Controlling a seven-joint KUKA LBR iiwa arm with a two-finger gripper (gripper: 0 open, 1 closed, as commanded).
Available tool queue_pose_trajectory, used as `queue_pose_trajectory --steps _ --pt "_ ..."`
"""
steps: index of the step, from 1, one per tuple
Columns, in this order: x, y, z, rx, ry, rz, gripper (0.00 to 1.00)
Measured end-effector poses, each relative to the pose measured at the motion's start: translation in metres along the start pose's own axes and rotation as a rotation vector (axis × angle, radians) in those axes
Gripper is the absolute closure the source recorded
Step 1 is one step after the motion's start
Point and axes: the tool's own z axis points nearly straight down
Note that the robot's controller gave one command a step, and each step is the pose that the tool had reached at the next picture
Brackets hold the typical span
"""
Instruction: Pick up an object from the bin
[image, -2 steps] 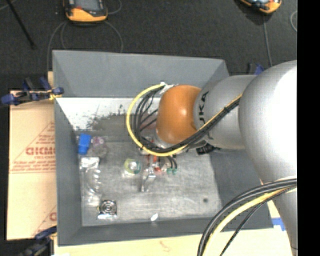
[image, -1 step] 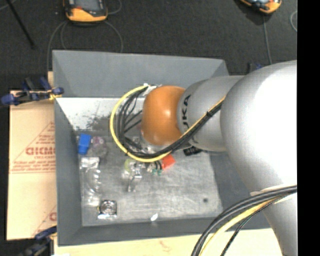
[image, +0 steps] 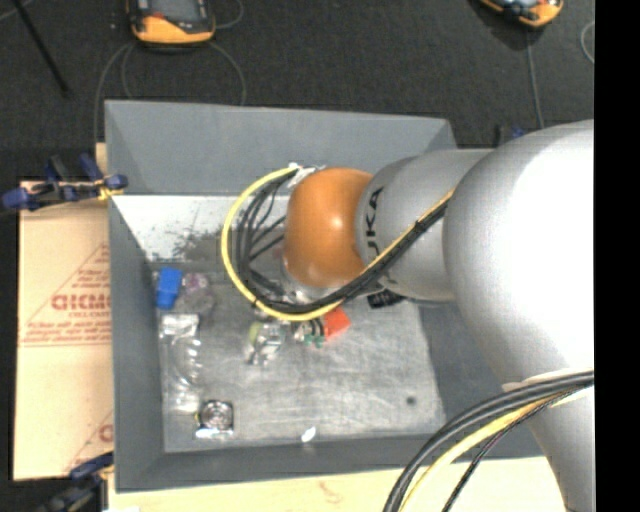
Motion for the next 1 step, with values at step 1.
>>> queue_pose_trajectory --steps 1 --pt "-0.0061 0.0062 -0.1608 0.002 0.013 -0.02 1.0"
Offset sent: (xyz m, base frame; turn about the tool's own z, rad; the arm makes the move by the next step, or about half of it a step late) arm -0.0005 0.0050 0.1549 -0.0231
